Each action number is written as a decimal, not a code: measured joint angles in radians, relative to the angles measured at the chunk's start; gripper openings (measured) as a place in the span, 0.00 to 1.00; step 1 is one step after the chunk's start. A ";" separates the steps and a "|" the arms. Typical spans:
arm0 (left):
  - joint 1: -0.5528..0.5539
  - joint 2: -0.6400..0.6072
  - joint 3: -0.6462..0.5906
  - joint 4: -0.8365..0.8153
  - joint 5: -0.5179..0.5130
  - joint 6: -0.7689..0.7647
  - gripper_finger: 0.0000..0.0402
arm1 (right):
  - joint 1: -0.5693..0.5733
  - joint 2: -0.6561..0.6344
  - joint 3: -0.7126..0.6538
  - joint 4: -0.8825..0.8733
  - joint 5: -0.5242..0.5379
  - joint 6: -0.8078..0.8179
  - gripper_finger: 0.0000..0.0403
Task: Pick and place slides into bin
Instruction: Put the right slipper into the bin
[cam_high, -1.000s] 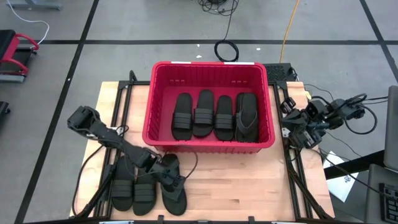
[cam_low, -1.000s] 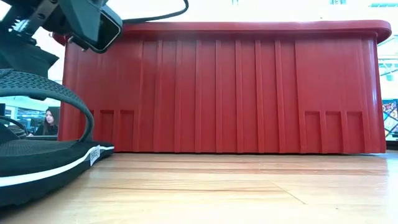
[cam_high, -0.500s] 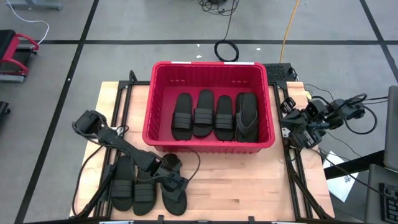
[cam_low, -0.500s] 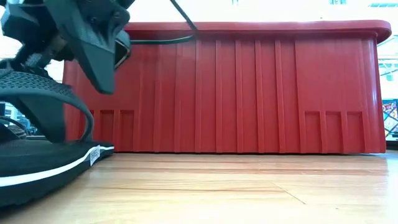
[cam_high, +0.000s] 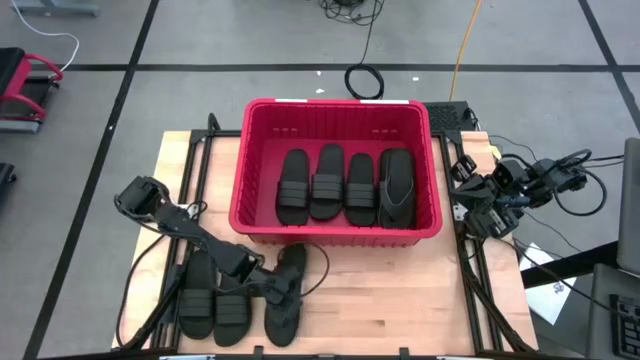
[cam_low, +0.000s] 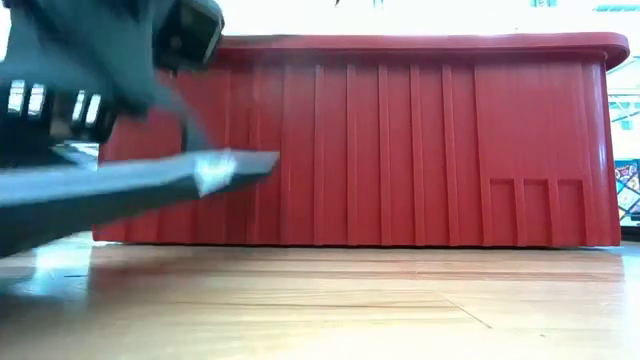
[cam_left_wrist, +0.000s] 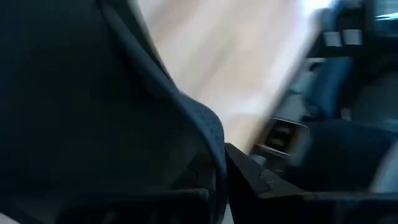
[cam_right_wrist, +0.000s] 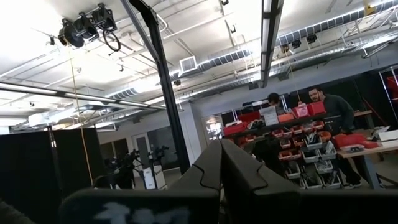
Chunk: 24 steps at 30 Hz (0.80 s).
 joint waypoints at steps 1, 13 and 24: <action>-0.009 -0.016 0.003 0.018 -0.009 0.008 0.03 | 0.000 0.000 0.000 0.004 0.000 0.000 0.00; -0.105 -0.089 0.331 -0.067 0.002 0.232 0.01 | 0.000 0.000 0.000 0.008 0.000 -0.040 0.00; 0.278 -0.089 0.887 -0.860 0.046 0.629 0.00 | 0.000 -0.001 0.000 -0.030 0.002 -0.089 0.00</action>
